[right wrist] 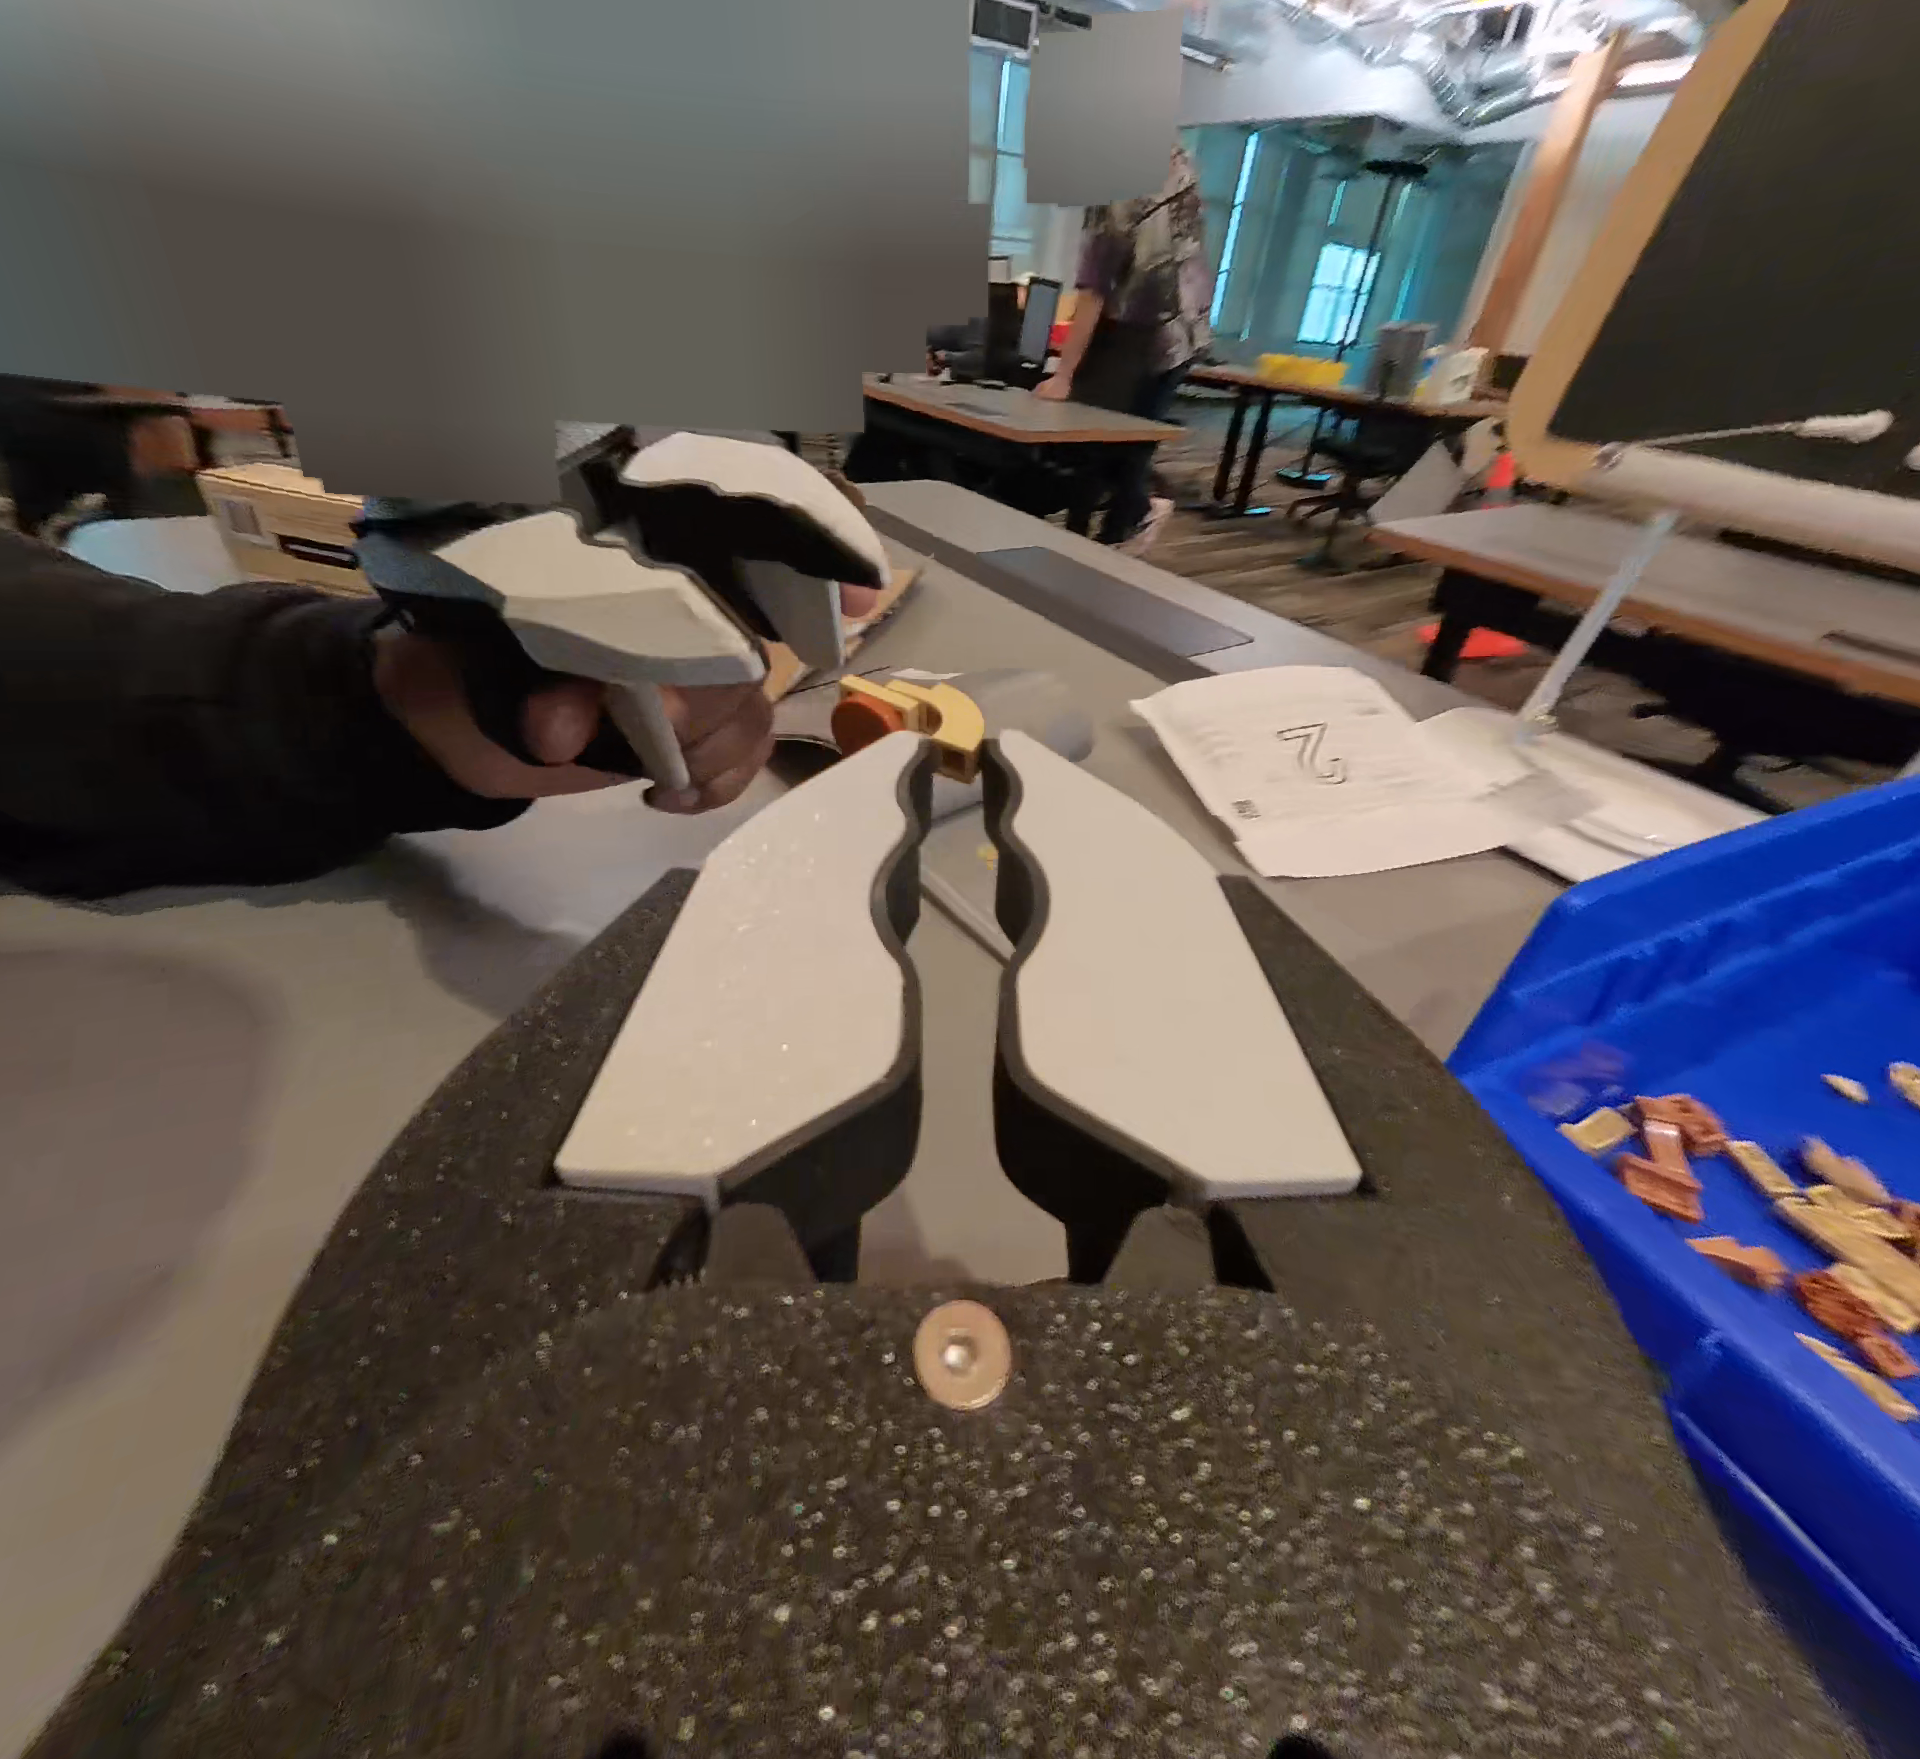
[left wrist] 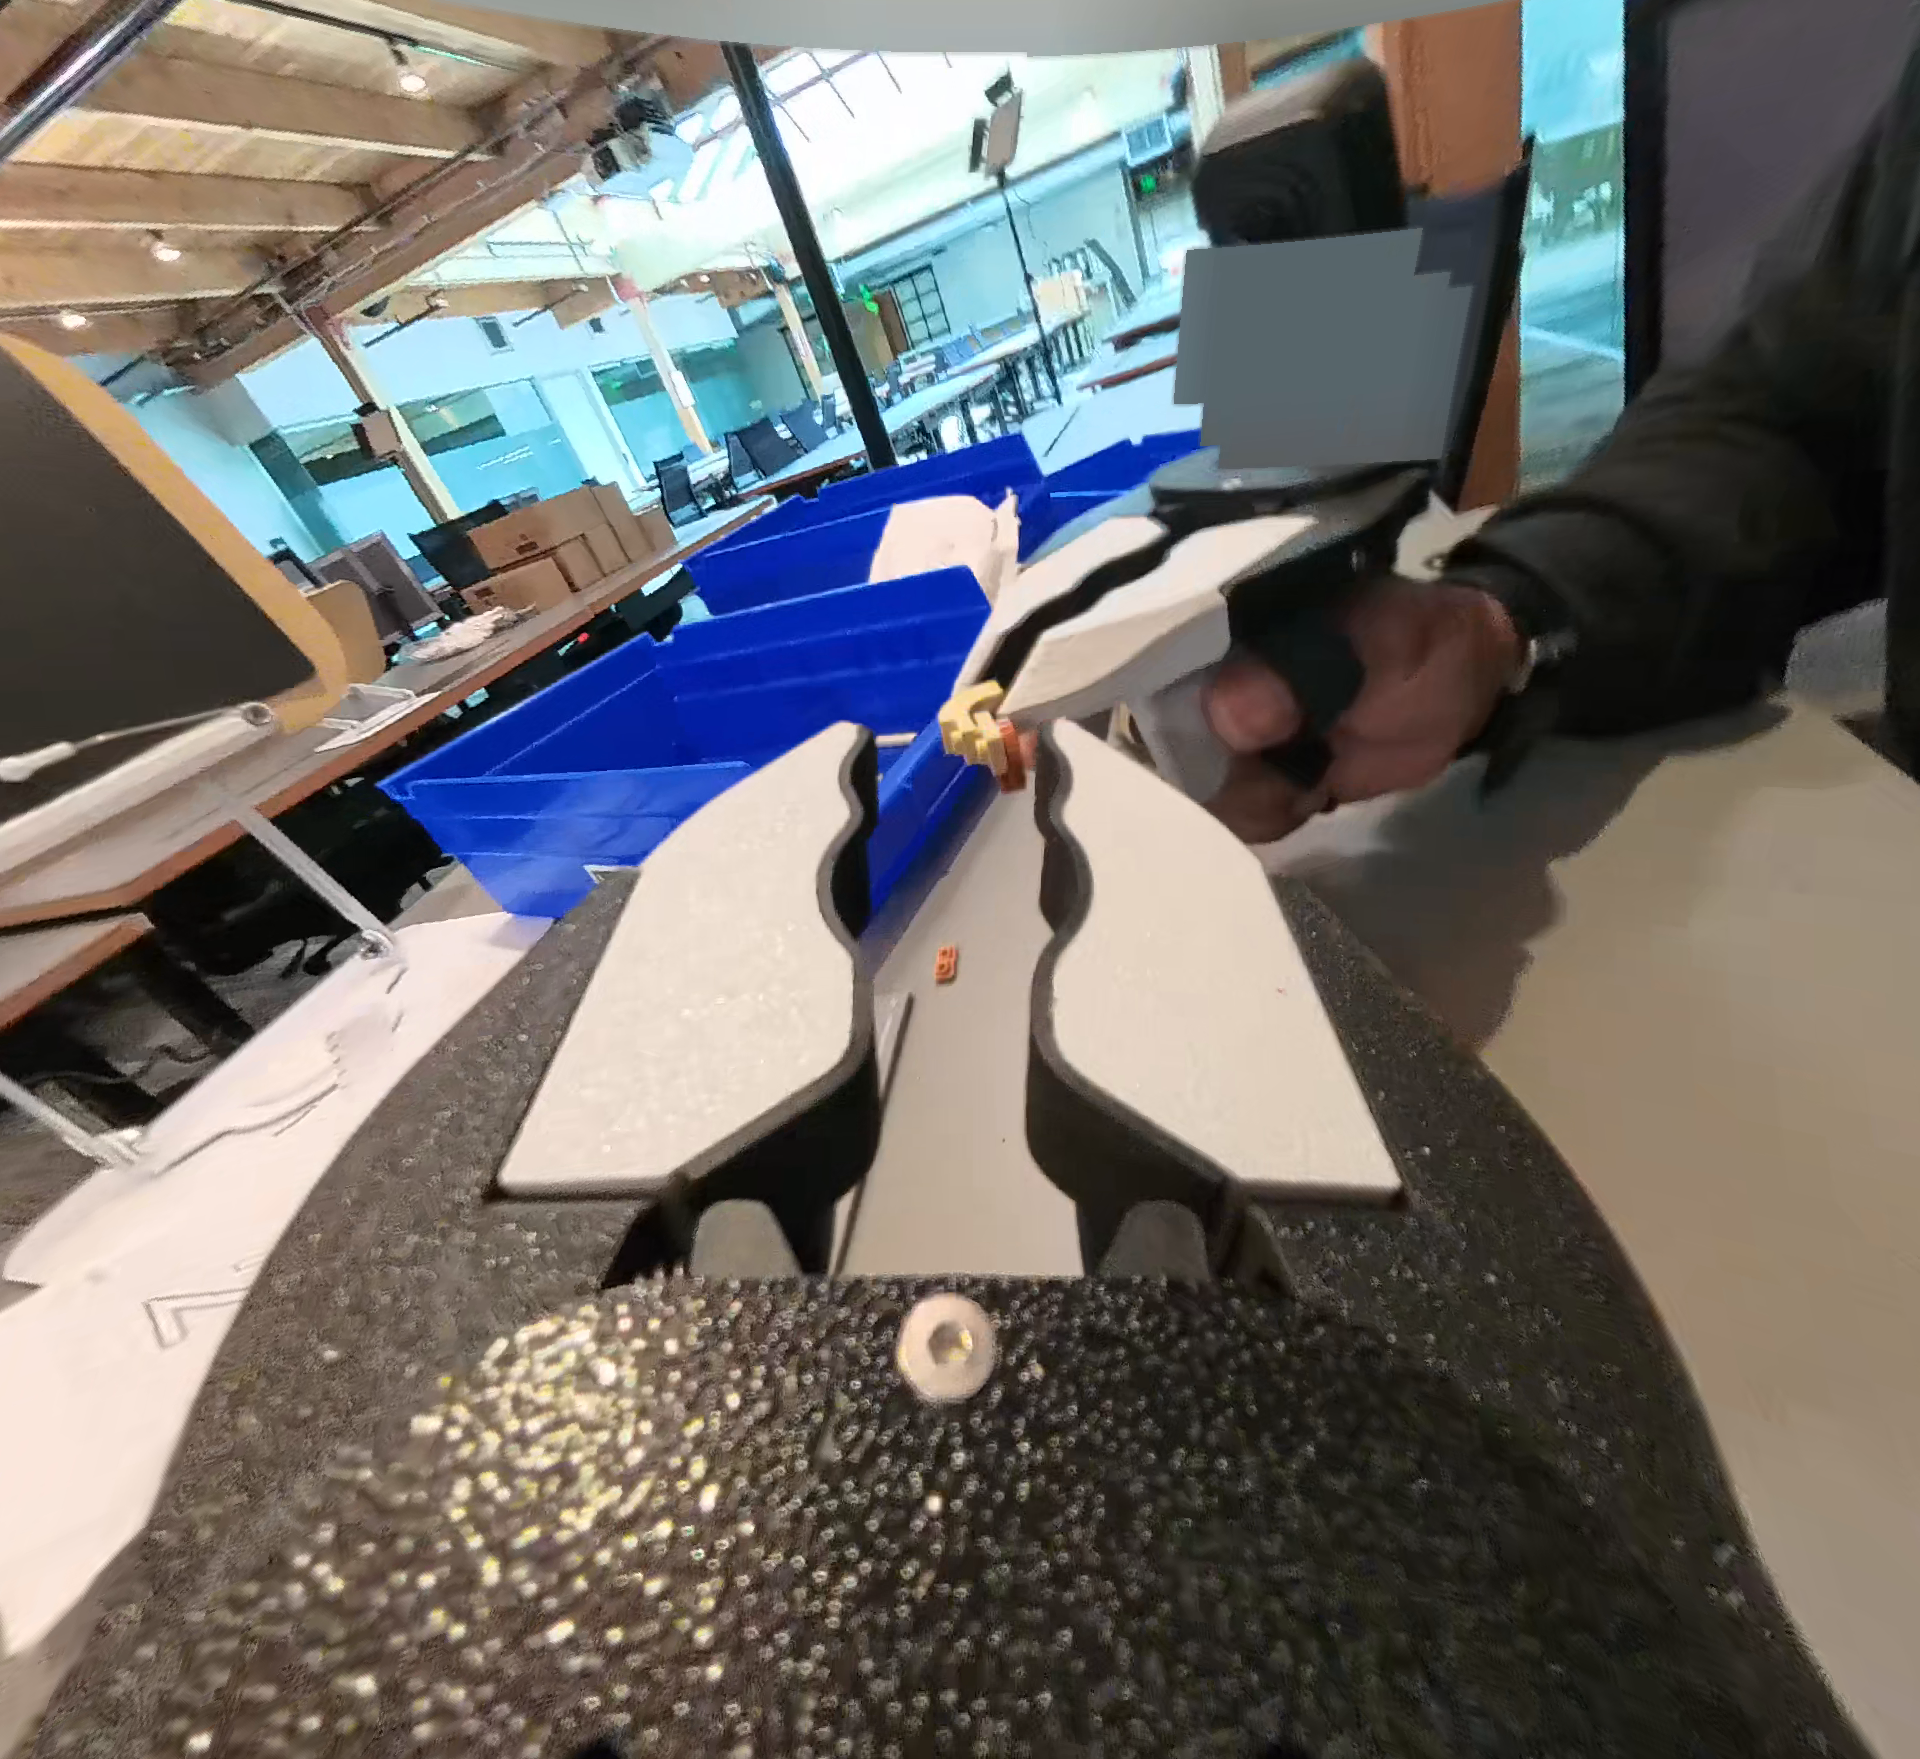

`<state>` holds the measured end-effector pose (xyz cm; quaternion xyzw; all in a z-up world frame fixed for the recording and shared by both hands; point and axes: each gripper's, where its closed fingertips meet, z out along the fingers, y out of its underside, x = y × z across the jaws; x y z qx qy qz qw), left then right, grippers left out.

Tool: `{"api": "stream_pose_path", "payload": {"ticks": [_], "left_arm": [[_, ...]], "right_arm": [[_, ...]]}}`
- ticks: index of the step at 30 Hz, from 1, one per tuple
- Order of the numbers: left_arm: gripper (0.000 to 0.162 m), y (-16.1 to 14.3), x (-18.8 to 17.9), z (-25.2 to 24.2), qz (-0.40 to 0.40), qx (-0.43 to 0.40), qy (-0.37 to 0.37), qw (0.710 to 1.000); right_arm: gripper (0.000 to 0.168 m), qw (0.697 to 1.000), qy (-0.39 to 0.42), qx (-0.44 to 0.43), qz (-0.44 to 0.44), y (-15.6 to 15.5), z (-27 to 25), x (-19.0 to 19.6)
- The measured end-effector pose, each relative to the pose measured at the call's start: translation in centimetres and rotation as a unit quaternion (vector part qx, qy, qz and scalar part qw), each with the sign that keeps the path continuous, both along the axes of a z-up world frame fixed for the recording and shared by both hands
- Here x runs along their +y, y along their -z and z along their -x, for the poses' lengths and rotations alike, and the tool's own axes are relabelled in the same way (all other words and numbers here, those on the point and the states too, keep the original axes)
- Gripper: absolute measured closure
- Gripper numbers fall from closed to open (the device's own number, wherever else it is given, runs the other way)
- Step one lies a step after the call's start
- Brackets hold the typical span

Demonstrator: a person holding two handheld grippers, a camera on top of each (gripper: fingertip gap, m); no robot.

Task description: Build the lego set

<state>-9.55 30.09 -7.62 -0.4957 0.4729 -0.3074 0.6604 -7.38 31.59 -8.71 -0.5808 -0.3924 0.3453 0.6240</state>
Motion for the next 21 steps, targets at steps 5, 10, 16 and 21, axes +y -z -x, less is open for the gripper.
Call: {"api": "stream_pose_path", "payload": {"ticks": [5, 10, 16, 21], "left_arm": [[0.131, -0.2, -0.3, -0.9, 0.011, -0.018, -0.021, 1.0], [0.139, 0.3, -0.5, -1.5, -0.019, 0.016, -0.049, 0.998], [0.144, 0.7, -0.6, -1.7, -0.03, 0.036, -0.053, 0.997], [0.149, 0.7, -0.4, -1.6, -0.034, 0.041, -0.06, 0.997]], "right_arm": [[0.16, 0.998, 0.041, -0.004, -0.045, -0.4, 0.0, -0.3], [0.16, 0.995, 0.051, -0.018, -0.086, -0.6, 0.4, -1.0], [0.16, 0.994, 0.048, -0.023, -0.099, -0.6, 0.7, -1.4], [0.16, 0.994, 0.048, -0.024, -0.097, -0.5, 0.8, -1.4]]}}
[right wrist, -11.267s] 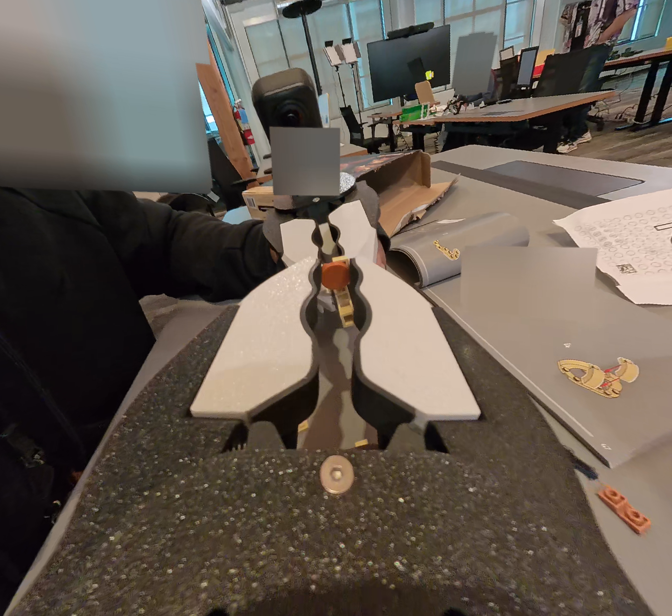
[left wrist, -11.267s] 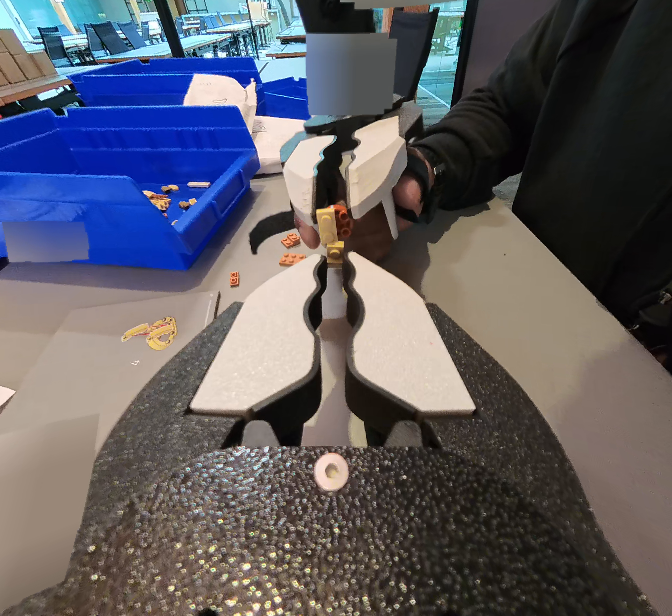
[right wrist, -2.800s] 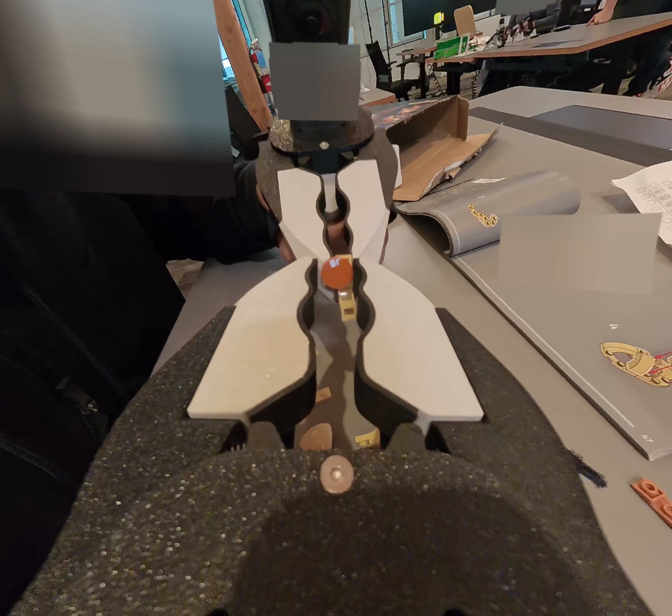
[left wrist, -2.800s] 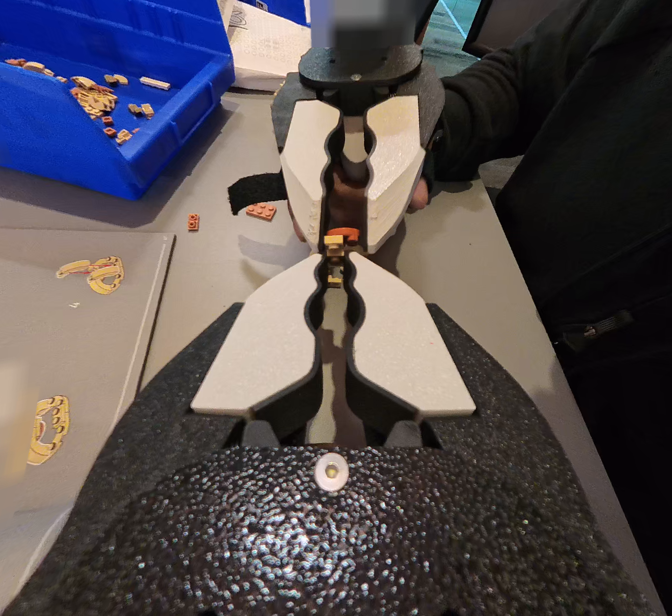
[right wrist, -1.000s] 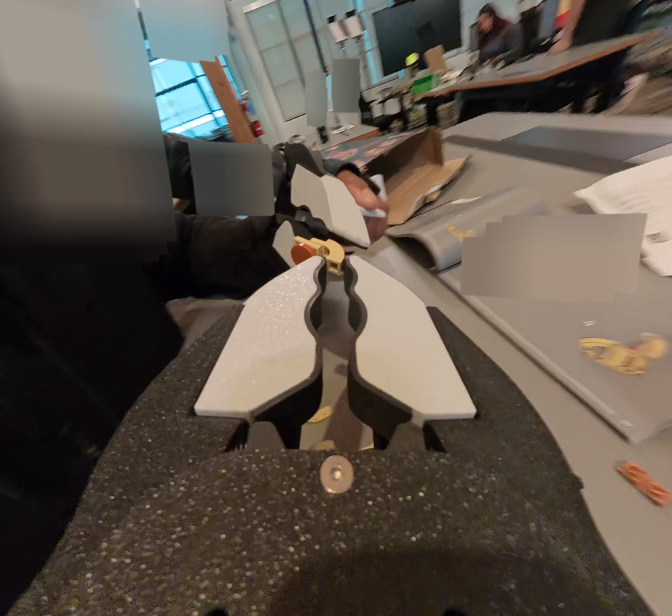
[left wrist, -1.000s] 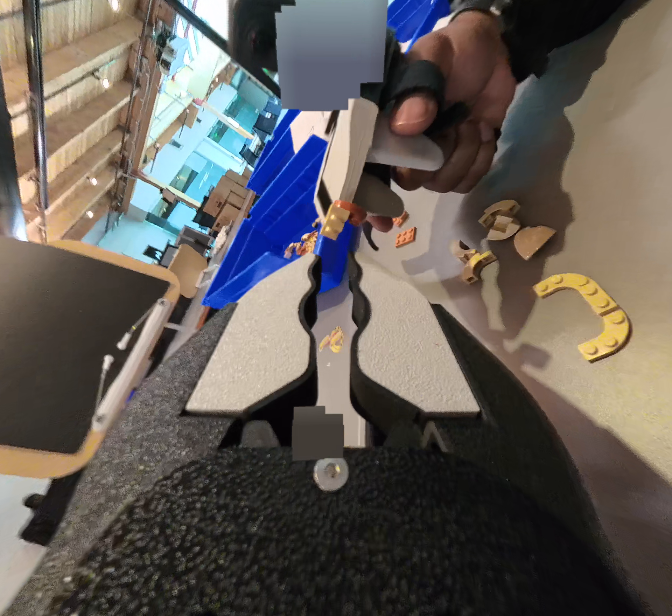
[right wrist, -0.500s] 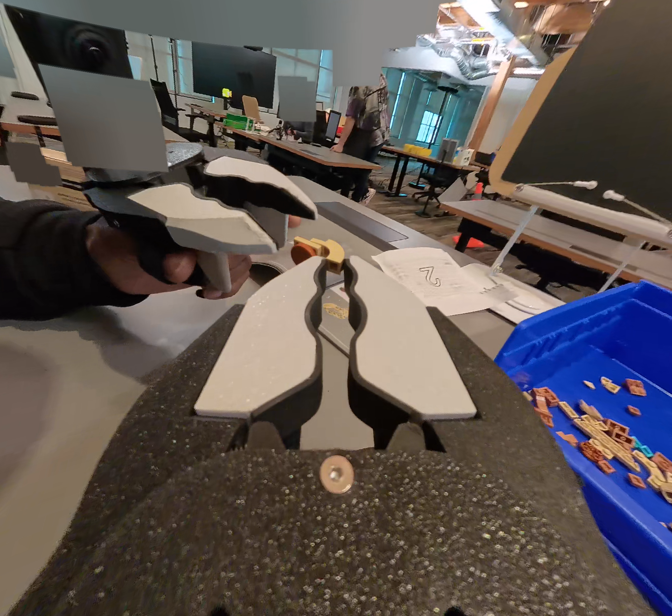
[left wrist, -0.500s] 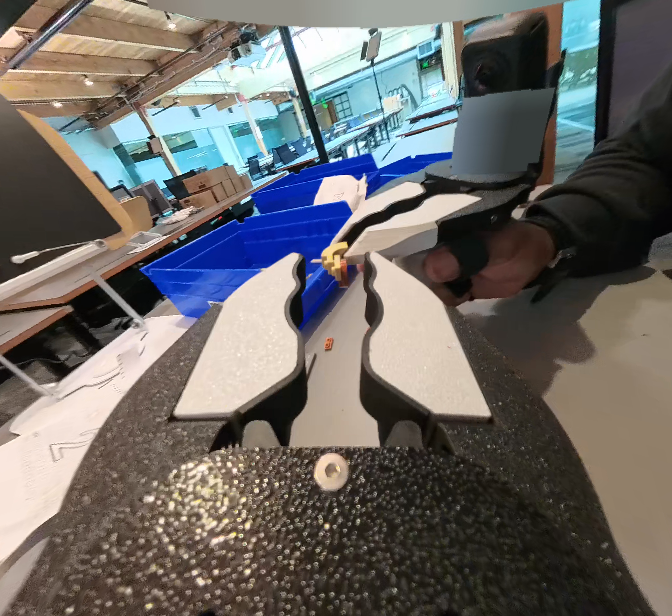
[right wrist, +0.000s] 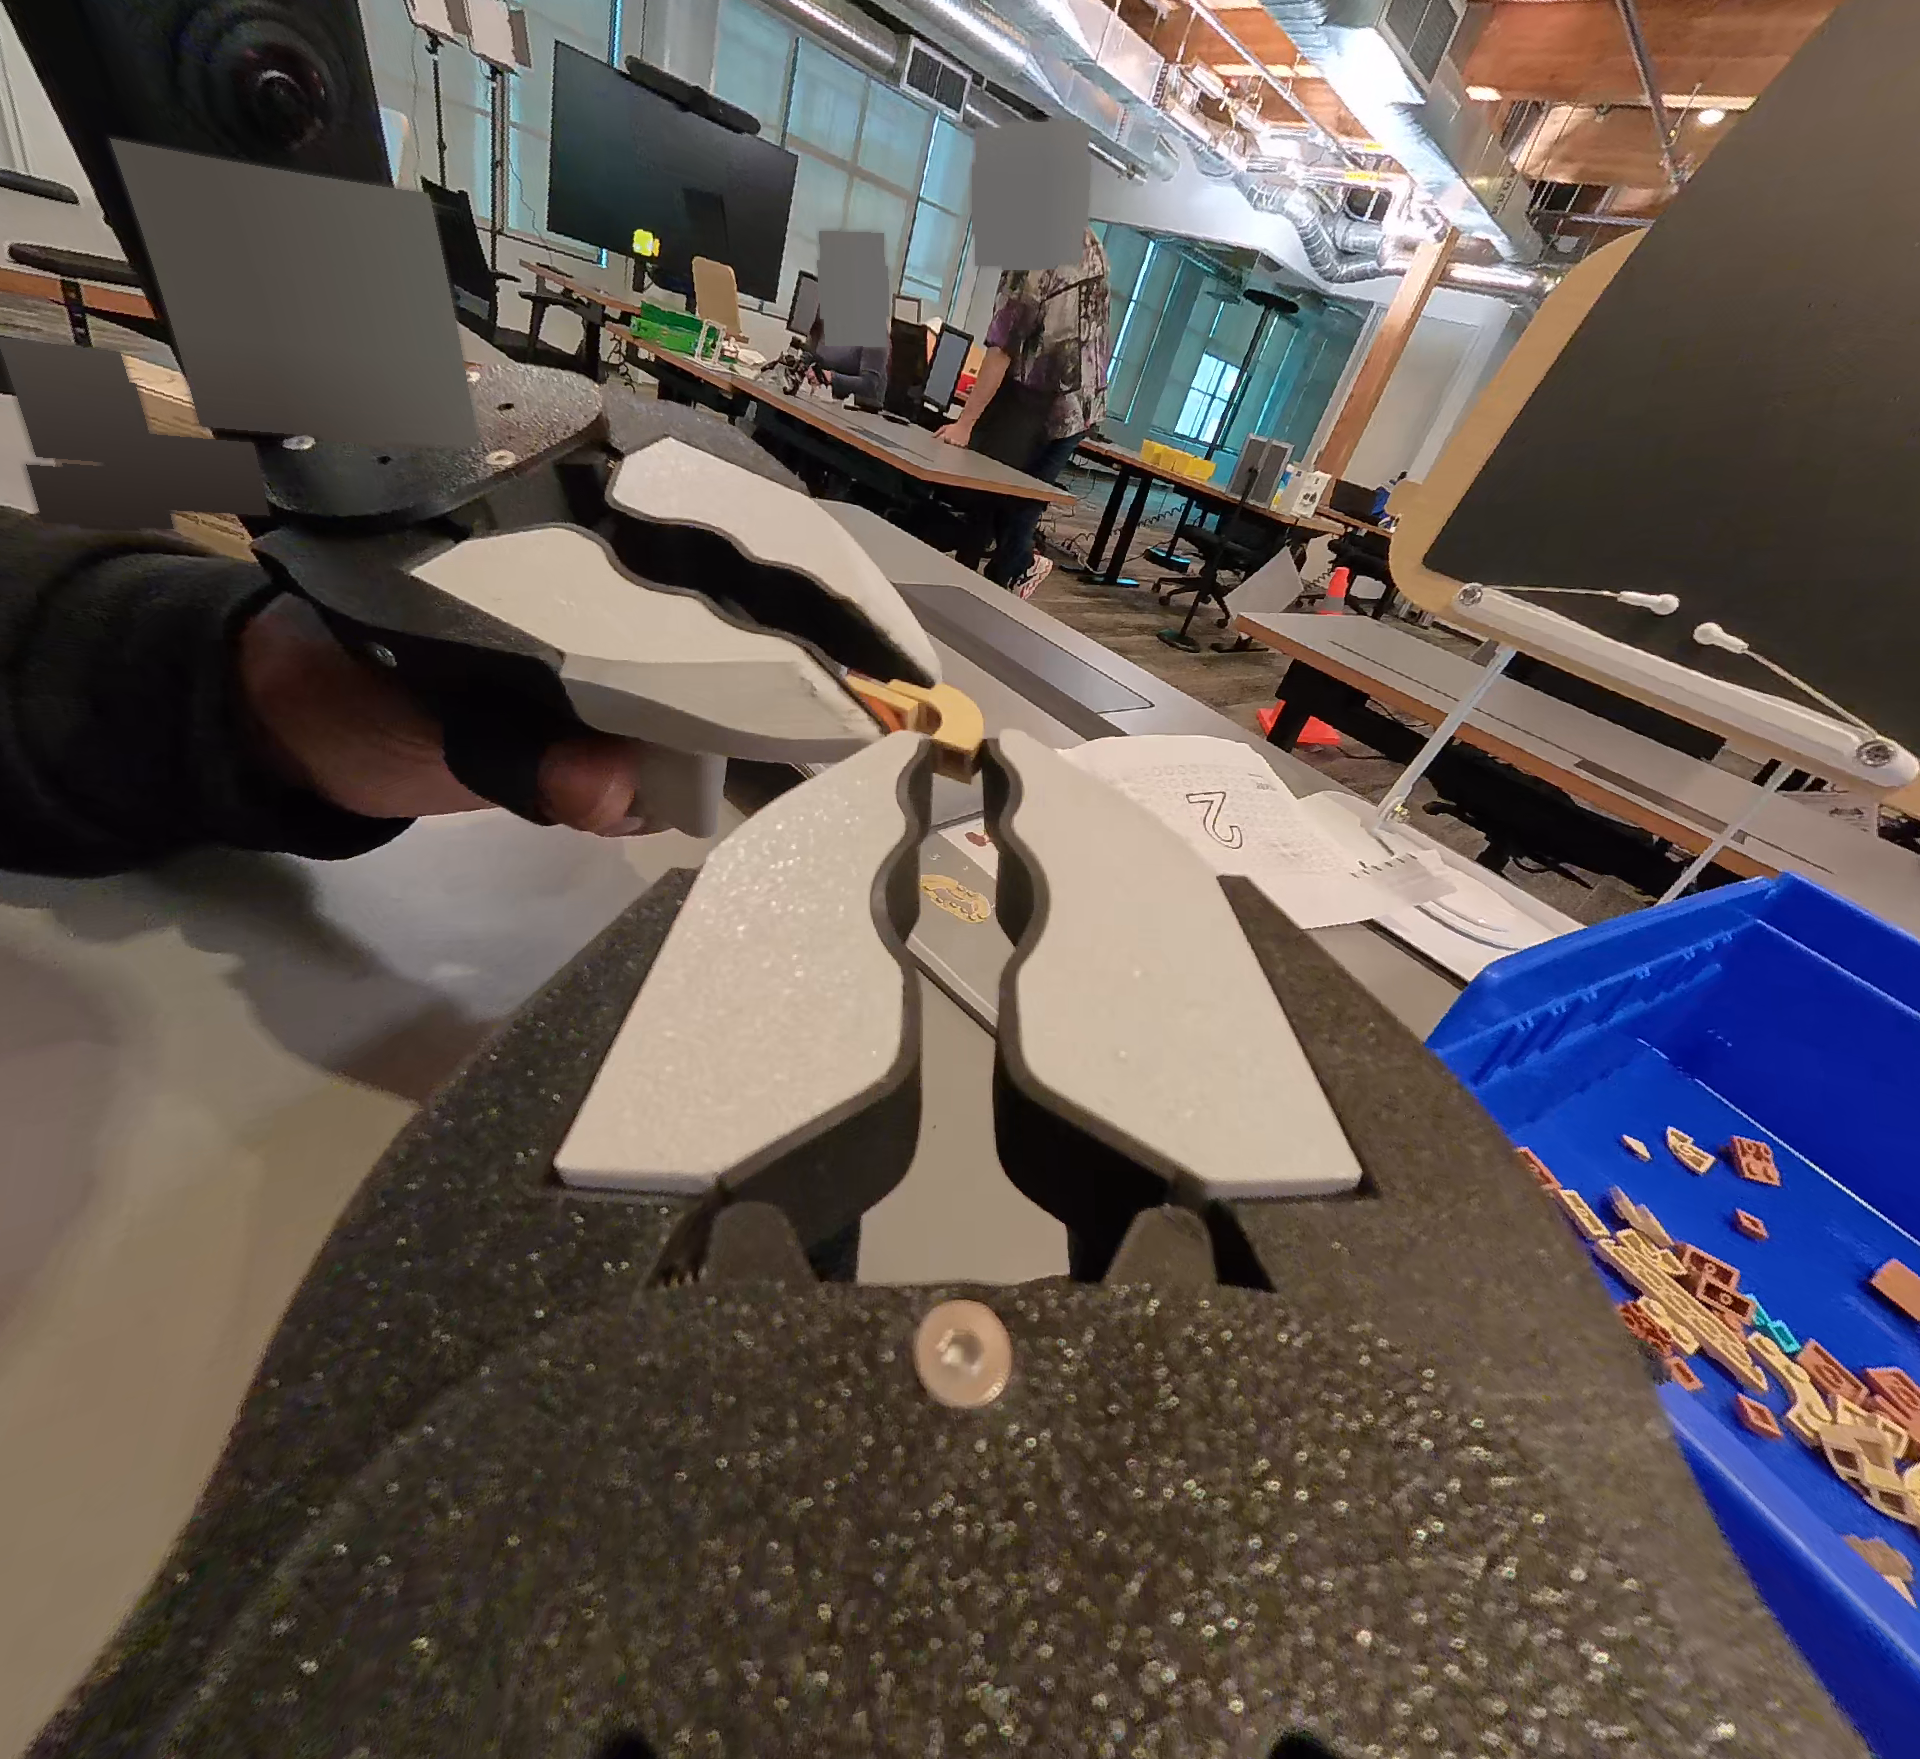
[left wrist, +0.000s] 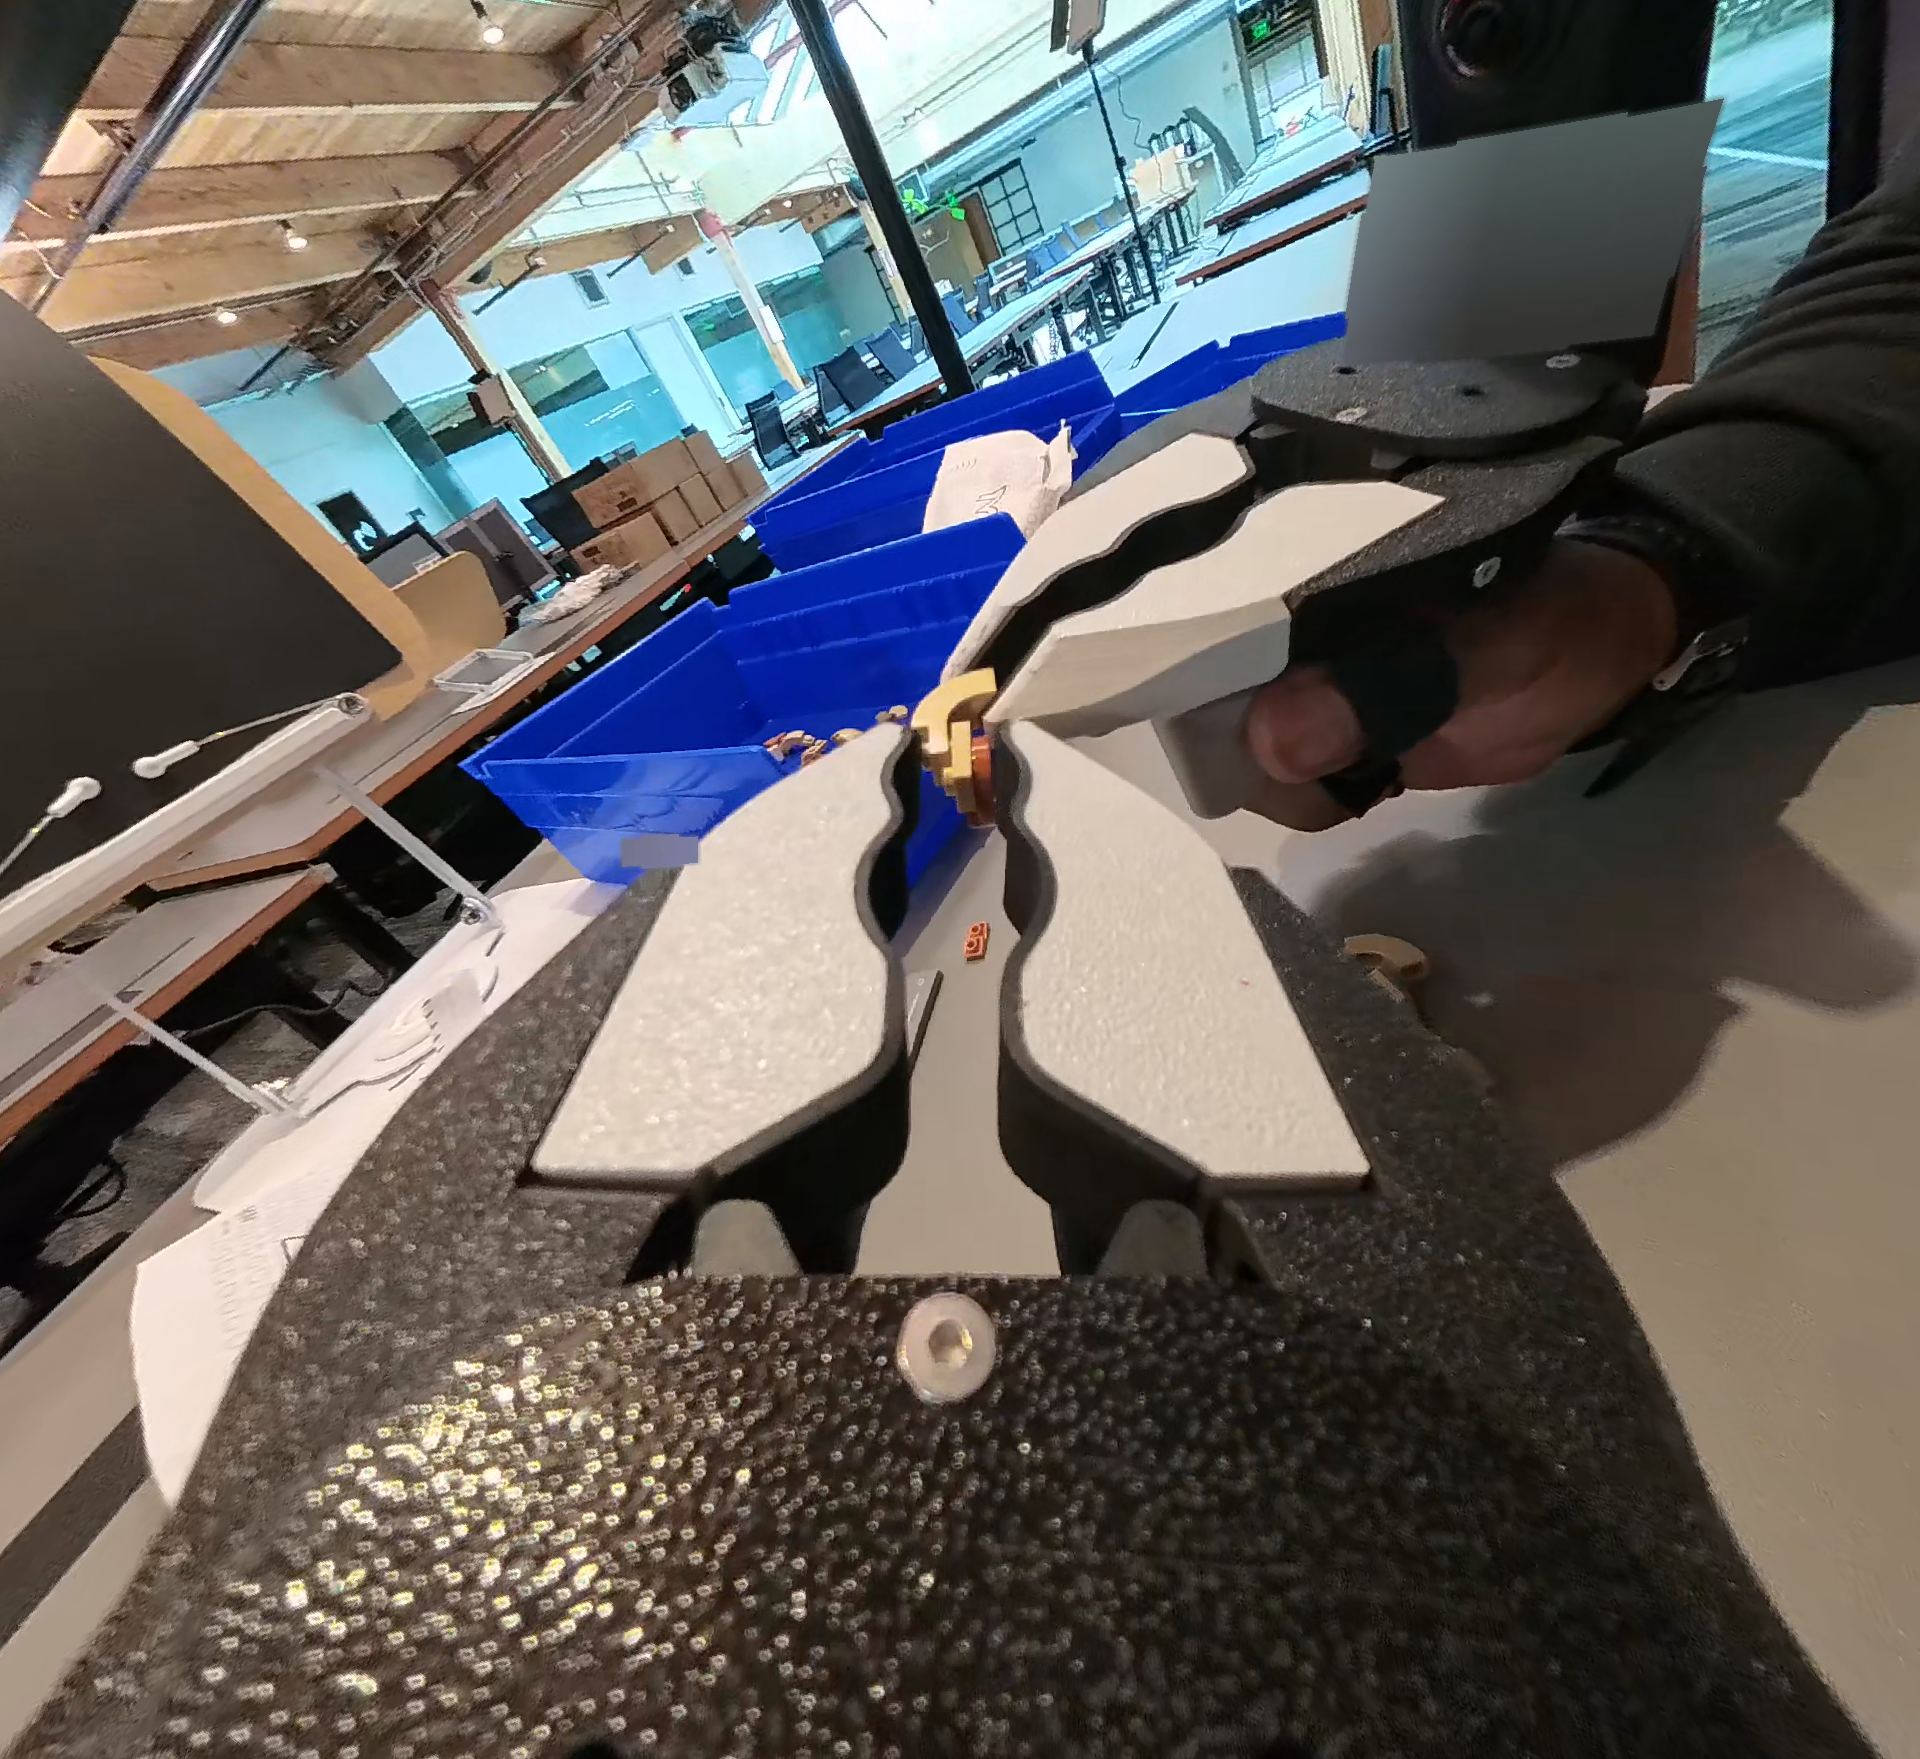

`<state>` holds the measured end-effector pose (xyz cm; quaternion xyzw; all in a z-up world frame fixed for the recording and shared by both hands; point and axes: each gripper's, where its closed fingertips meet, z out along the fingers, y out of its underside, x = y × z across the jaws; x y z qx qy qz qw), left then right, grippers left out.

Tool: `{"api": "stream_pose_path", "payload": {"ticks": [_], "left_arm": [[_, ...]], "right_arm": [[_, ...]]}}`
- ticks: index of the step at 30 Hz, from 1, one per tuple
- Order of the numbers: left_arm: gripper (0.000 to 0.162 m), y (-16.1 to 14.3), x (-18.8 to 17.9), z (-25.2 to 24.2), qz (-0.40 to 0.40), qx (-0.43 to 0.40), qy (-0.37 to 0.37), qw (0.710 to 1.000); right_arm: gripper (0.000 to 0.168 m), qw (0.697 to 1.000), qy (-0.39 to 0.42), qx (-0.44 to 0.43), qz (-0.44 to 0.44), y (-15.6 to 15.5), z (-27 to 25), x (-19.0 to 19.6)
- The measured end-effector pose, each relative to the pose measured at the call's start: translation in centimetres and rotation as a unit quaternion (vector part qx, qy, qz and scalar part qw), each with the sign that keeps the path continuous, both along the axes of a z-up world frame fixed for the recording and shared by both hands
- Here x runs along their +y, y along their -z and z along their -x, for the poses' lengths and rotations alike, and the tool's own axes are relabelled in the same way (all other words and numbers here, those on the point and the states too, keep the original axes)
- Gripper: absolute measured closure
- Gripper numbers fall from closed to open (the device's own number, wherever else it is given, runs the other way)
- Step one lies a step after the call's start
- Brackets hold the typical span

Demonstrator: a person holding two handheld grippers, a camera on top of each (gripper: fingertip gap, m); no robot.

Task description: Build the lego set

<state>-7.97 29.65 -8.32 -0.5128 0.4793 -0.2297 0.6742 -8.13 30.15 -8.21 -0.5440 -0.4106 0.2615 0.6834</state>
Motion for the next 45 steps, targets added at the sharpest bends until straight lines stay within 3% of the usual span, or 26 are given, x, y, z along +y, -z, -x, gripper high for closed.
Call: {"api": "stream_pose_path", "payload": {"ticks": [25, 34, 41, 45], "left_arm": [[0.151, -1.0, -0.5, 0.1, -0.012, -0.048, -0.037, 0.998], [0.152, -0.9, 0.5, 1.0, -0.017, -0.031, -0.058, 0.998], [0.151, 3.1, 1.9, 1.3, -0.027, 0.117, -0.041, 0.992], [0.151, 6.5, 2.0, 1.2, -0.05, 0.24, -0.026, 0.969]], "right_arm": [[0.159, 0.999, 0.012, 0.027, -0.02, -0.9, 0.0, -0.6], [0.151, 0.998, -0.019, 0.036, 0.038, -0.1, -0.1, 0.1], [0.146, 0.982, -0.058, -0.001, 0.18, 1.9, -0.9, 2.0], [0.148, 0.965, -0.042, -0.085, 0.246, 4.2, -2.3, 2.7]]}}
